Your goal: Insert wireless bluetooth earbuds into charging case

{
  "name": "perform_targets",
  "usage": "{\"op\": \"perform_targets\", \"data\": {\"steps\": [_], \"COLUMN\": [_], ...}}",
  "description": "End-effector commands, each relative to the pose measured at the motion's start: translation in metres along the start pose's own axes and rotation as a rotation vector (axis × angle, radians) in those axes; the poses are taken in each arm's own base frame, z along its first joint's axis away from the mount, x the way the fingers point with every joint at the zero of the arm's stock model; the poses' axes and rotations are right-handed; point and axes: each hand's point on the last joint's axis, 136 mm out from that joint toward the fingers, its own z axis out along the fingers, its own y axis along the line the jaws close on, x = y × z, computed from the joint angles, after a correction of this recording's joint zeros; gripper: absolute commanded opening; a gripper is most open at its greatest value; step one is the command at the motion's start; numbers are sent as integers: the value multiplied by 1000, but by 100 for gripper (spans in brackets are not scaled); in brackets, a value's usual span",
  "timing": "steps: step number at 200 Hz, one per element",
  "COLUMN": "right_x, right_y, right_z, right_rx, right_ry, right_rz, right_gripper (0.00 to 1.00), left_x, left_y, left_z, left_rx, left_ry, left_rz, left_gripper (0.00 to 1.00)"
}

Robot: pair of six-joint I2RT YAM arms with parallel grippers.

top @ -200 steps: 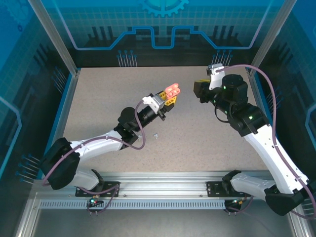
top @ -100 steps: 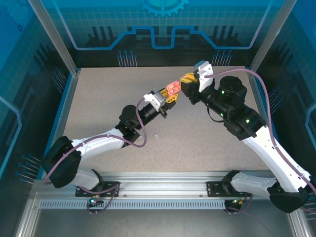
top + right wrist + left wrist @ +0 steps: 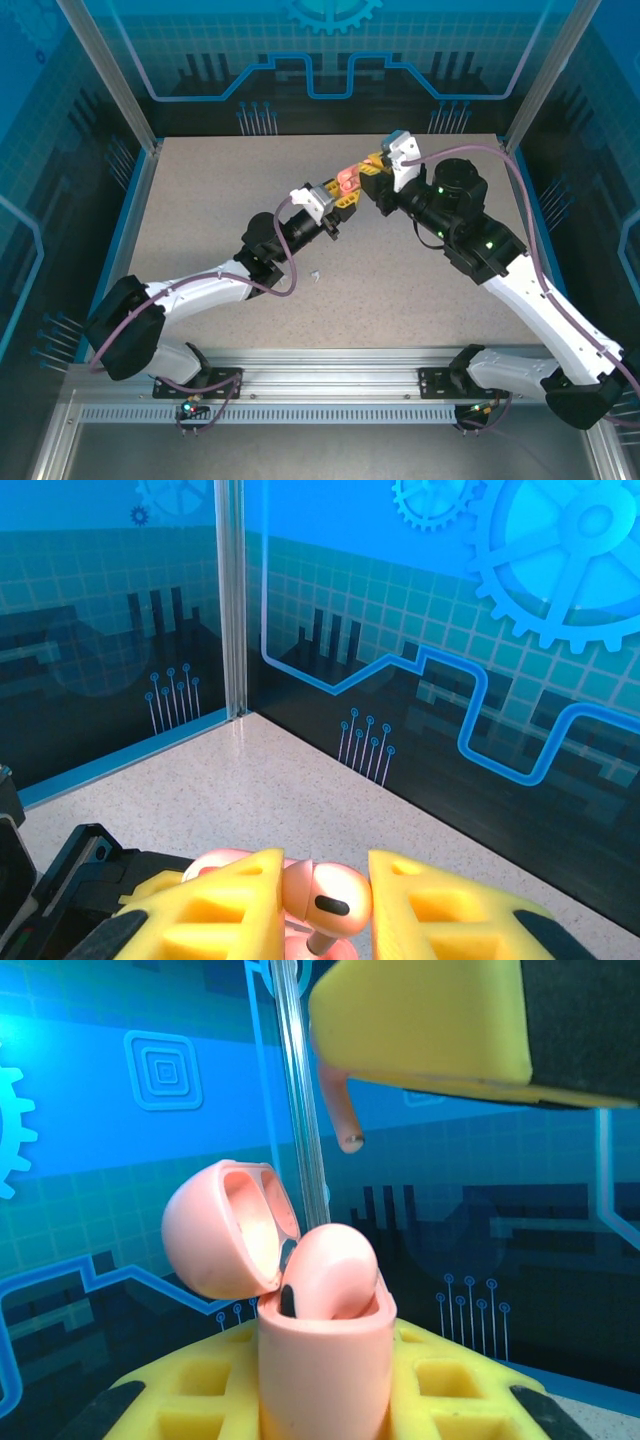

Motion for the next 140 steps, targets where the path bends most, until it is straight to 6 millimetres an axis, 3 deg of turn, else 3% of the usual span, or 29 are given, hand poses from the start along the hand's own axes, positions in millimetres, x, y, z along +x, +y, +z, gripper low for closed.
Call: {"op": "perform_targets", "data": {"steps": [1,61,140], "right_x": [-1,5,13], "right_y": [-1,-12,-10], "right_z": [2,1,1], "right_rx": [-8,-15,-50], "right_ry": [-19,-12,3], "right_rz": [32,108,139], "right_gripper": [25,25,25], "left_x": [-19,-19,-20], "left_y": [2,2,2], "left_z": [4,5,8], "left_rx": [-6,-7,-6], "left_ry": [-47,-45,-47], "left_rz": [-13,-16,-16], "left_gripper": [0,0,0]}}
